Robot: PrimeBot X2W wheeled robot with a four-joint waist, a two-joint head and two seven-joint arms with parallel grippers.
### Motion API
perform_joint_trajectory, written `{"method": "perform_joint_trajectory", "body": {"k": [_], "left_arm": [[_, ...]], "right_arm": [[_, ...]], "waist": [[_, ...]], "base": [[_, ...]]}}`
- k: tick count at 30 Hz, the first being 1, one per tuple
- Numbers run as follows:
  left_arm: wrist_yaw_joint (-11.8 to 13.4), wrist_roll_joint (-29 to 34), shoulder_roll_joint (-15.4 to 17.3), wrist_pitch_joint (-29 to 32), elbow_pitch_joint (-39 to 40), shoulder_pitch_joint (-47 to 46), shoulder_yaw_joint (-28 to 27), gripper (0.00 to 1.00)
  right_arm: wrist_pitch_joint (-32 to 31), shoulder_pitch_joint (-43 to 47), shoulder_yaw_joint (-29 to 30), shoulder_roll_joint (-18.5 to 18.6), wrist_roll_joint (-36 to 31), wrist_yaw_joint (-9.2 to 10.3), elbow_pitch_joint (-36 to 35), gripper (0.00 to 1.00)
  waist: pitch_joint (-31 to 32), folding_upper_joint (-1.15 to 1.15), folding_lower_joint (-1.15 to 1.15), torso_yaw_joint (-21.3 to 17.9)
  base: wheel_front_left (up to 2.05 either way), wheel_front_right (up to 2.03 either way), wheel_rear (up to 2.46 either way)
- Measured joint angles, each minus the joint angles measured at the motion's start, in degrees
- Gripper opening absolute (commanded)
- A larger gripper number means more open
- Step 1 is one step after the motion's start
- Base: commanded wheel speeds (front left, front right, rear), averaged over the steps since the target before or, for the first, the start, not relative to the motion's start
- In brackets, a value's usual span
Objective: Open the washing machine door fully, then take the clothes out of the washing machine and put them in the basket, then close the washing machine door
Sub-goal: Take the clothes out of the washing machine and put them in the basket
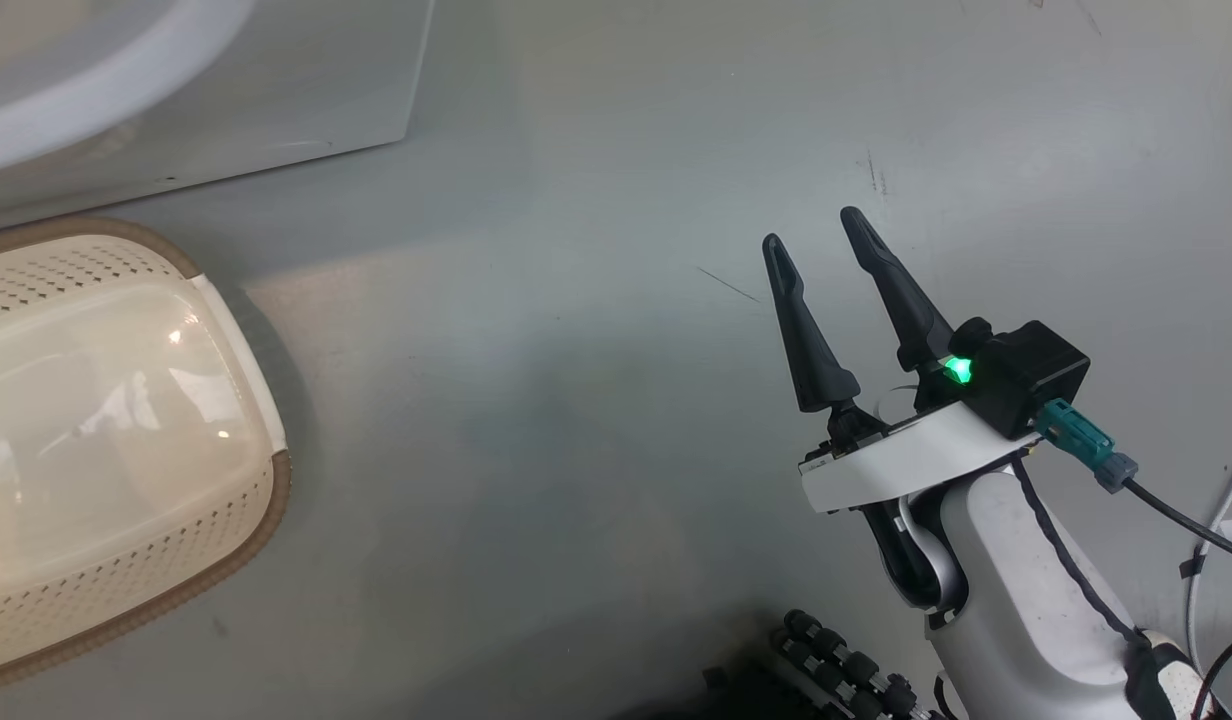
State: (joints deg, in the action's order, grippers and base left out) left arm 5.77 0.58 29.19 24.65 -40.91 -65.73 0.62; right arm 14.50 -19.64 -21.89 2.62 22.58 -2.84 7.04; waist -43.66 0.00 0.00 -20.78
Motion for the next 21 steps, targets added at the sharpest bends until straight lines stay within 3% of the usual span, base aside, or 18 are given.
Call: {"method": "perform_joint_trajectory", "body": {"k": [12,21], "left_arm": [[0.5,0.0,-2.0,-4.0,-3.9,0.1,0.1,0.00],[0.5,-1.6,-6.4,-11.1,-7.1,3.4,-0.6,0.00]], "right_arm": [[0.0,-0.4,0.7,0.0,-0.6,0.01,1.0,1.00],[0.0,-0.4,2.9,0.0,-2.3,0.01,2.6,1.00]], "waist": [[2.5,0.00,0.00,1.2],[6.7,0.00,0.00,2.7]], "base": [[0.00,0.00,0.00],[0.00,0.00,0.00]]}}
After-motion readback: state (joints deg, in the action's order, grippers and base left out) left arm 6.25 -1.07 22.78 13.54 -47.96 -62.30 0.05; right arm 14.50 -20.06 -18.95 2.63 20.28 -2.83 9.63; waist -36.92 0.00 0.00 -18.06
